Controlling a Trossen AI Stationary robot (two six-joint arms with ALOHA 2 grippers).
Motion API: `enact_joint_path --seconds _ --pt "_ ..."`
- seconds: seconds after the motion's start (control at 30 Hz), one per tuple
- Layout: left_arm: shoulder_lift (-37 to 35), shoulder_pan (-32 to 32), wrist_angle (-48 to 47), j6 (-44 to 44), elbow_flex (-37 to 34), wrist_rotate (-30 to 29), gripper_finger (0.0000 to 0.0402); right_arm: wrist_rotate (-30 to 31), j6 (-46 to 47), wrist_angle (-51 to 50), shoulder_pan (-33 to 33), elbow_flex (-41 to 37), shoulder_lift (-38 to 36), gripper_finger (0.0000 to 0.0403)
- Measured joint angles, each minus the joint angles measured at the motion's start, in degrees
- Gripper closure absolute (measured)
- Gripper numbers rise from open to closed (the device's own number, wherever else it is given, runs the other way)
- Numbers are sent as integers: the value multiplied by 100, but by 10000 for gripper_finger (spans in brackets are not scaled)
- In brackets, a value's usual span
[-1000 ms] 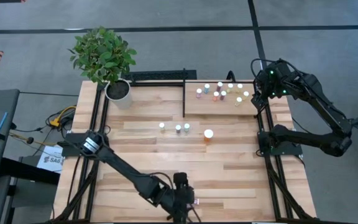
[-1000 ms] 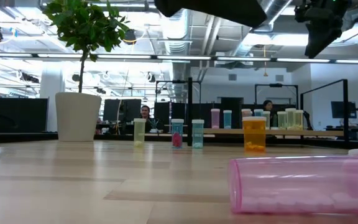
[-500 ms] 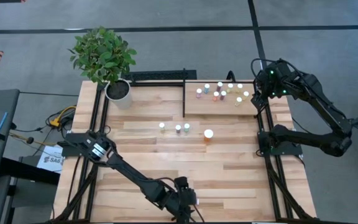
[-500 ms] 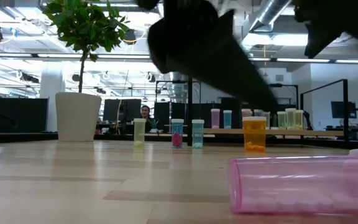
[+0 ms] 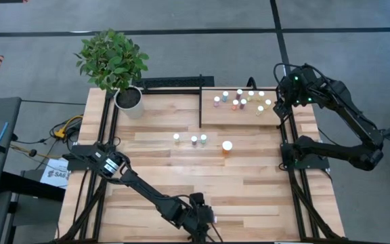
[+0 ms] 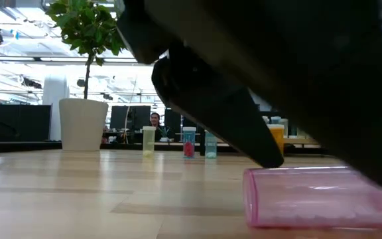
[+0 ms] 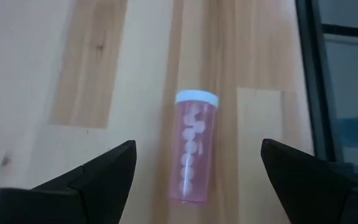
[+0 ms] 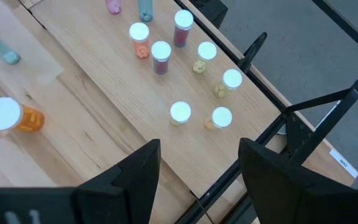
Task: Pick and place medicine bottles onto shelf by color
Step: Put the pink pill bottle on the shelf
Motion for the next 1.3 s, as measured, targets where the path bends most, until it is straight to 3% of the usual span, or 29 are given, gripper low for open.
enact_joint_path --seconds 0.23,0.43,0.63,0.93,1.3 --pt "41 15 -92 349 0 -129 70 0 0 29 1 0 0 165" --pt "186 22 -3 307 -2 173 70 0 0 27 1 0 0 165" --pt "186 20 -22 380 -2 -45 76 0 0 27 0 0 -1 165" --pt "186 22 -85 903 -2 -122 170 0 0 35 0 0 0 165" --pt "186 55 47 941 -2 -434 290 0 0 37 -1 0 -1 165"
